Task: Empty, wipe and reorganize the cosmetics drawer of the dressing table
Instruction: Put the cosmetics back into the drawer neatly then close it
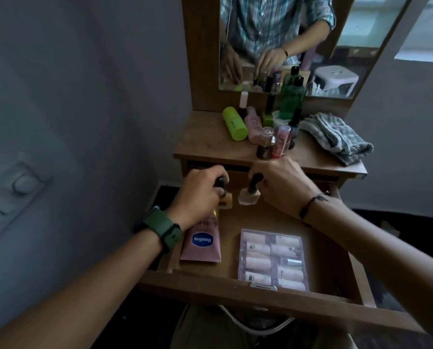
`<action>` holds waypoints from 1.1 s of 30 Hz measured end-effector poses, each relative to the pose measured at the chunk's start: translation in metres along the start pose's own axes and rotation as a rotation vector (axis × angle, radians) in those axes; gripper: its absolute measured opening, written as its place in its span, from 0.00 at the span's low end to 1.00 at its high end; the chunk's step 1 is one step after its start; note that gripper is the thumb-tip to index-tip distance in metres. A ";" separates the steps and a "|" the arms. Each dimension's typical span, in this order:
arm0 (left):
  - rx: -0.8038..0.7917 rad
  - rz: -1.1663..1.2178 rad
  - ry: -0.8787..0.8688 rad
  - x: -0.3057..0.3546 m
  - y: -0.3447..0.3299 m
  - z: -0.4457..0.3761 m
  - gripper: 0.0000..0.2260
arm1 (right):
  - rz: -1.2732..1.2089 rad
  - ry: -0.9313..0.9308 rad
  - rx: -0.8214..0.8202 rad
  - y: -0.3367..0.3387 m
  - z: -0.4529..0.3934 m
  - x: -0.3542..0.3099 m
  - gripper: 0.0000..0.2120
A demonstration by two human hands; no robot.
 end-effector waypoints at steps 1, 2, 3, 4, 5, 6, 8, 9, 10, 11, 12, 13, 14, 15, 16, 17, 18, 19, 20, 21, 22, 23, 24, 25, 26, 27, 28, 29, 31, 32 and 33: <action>-0.013 -0.007 0.019 -0.006 -0.011 -0.003 0.08 | -0.010 -0.028 -0.027 -0.012 0.000 0.006 0.10; -0.017 -0.012 0.031 -0.011 -0.021 -0.006 0.08 | -0.008 -0.050 -0.042 -0.022 0.001 0.011 0.10; -0.019 -0.015 0.038 -0.013 -0.028 -0.009 0.08 | 0.001 -0.068 -0.047 -0.029 0.000 0.016 0.10; -0.020 -0.012 0.043 -0.015 -0.034 -0.012 0.08 | 0.007 -0.081 -0.042 -0.034 -0.002 0.020 0.11; -0.021 -0.009 0.043 -0.016 -0.040 -0.016 0.09 | 0.009 -0.092 -0.033 -0.038 -0.003 0.024 0.11; -0.020 -0.007 0.039 -0.016 -0.044 -0.020 0.09 | 0.007 -0.100 -0.019 -0.041 -0.005 0.027 0.11; -0.012 -0.021 0.032 -0.017 -0.049 -0.028 0.11 | -0.005 -0.111 0.004 -0.045 -0.009 0.031 0.11; -0.007 -0.028 0.033 -0.018 -0.050 -0.032 0.12 | -0.009 -0.115 0.014 -0.047 -0.011 0.033 0.11; -0.003 -0.034 0.038 -0.020 -0.051 -0.036 0.12 | -0.012 -0.119 0.024 -0.048 -0.013 0.034 0.11; -0.001 -0.039 0.049 -0.023 -0.052 -0.040 0.13 | -0.015 -0.124 0.031 -0.049 -0.015 0.036 0.11; -0.001 -0.045 0.060 -0.025 -0.053 -0.043 0.14 | -0.018 -0.129 0.036 -0.051 -0.016 0.038 0.11; -0.004 -0.052 0.066 -0.026 -0.054 -0.046 0.15 | -0.019 -0.134 0.036 -0.053 -0.018 0.039 0.11; -0.010 -0.058 0.068 -0.027 -0.056 -0.048 0.15 | -0.020 -0.137 0.033 -0.054 -0.020 0.040 0.12; -0.015 -0.065 0.066 -0.027 -0.057 -0.049 0.16 | -0.025 -0.139 0.030 -0.057 -0.020 0.041 0.12; -0.017 -0.067 0.065 -0.026 -0.058 -0.050 0.16 | -0.035 -0.143 0.029 -0.059 -0.021 0.042 0.12; -0.017 -0.064 0.067 -0.026 -0.059 -0.051 0.17 | -0.045 -0.147 0.027 -0.061 -0.021 0.042 0.12; -0.015 -0.058 0.070 -0.026 -0.060 -0.052 0.18 | -0.053 -0.150 0.025 -0.062 -0.021 0.043 0.12; -0.011 -0.054 0.076 -0.027 -0.060 -0.053 0.18 | -0.058 -0.153 0.023 -0.064 -0.020 0.043 0.12; -0.005 -0.052 0.080 -0.027 -0.060 -0.053 0.18 | -0.063 -0.158 0.020 -0.066 -0.020 0.044 0.13; 0.003 -0.051 0.086 -0.028 -0.060 -0.053 0.18 | -0.070 -0.164 0.020 -0.068 -0.019 0.045 0.13; 0.011 -0.050 0.094 -0.029 -0.060 -0.054 0.17 | -0.079 -0.169 0.023 -0.070 -0.019 0.045 0.14; 0.015 -0.047 0.108 -0.031 -0.061 -0.053 0.17 | -0.091 -0.173 0.031 -0.071 -0.019 0.046 0.14; 0.020 -0.043 0.123 -0.033 -0.062 -0.052 0.17 | -0.107 -0.175 0.041 -0.072 -0.019 0.046 0.15; 0.022 -0.041 0.138 -0.035 -0.063 -0.051 0.17 | -0.128 -0.174 0.053 -0.072 -0.020 0.046 0.16; 0.023 -0.045 0.146 -0.036 -0.064 -0.051 0.17 | -0.152 -0.175 0.065 -0.073 -0.020 0.046 0.17; 0.025 -0.056 0.145 -0.037 -0.065 -0.050 0.17 | -0.176 -0.182 0.076 -0.074 -0.020 0.046 0.18; 0.028 -0.069 0.140 -0.038 -0.065 -0.050 0.17 | -0.197 -0.197 0.085 -0.076 -0.020 0.048 0.19; 0.032 -0.078 0.136 -0.038 -0.066 -0.050 0.17 | -0.212 -0.216 0.093 -0.078 -0.019 0.050 0.19; 0.033 -0.080 0.134 -0.039 -0.066 -0.051 0.18 | -0.243 -0.255 0.114 -0.083 -0.018 0.053 0.19; 0.037 -0.085 0.135 -0.039 -0.066 -0.050 0.17 | -0.261 -0.276 0.129 -0.086 -0.017 0.055 0.19; 0.048 -0.094 0.137 -0.040 -0.065 -0.050 0.17 | -0.277 -0.297 0.146 -0.088 -0.016 0.056 0.19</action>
Point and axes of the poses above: each hand's wrist, its own z-axis away from the middle knuckle, its own y-axis out of the back of the hand, x = y × z, the point moved 9 cm from there along -z, towards the middle knuckle, and after that the axes turned 3 degrees about y, right-handed, at the moved point
